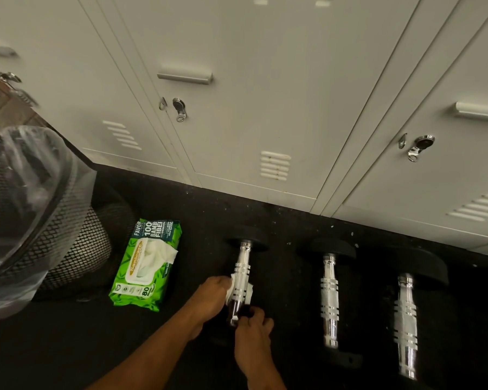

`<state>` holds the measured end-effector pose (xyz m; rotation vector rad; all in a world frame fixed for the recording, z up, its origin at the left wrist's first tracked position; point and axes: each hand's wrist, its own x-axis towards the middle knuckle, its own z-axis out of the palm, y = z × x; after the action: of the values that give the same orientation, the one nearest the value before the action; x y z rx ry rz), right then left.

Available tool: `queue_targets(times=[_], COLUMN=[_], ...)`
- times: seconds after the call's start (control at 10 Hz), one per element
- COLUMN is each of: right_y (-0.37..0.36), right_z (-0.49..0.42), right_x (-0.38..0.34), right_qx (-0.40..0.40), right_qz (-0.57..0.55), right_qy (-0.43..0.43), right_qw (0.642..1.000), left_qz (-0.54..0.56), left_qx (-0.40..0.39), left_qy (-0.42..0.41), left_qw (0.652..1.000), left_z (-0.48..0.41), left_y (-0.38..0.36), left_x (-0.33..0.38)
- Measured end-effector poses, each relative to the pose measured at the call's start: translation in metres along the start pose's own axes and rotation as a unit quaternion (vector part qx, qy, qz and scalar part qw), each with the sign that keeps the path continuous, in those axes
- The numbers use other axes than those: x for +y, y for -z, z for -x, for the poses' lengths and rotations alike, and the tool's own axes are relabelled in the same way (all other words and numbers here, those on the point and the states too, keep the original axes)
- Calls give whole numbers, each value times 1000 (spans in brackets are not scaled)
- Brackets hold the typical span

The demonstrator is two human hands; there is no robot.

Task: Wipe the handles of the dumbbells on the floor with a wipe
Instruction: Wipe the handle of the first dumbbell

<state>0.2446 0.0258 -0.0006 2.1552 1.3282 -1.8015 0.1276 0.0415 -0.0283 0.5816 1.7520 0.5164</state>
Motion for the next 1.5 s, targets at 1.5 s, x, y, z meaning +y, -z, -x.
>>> queue_targets(times=[1.5], right_y=[-3], right_z=[5], right_x=[-4], right_qx=[-6], right_qz=[25], right_qy=[-3], right_qw=[1000], left_qz=[-36], left_qx=[0], left_qy=[55], left_qw=[998], left_z=[0], left_y=[8], left_x=[-1])
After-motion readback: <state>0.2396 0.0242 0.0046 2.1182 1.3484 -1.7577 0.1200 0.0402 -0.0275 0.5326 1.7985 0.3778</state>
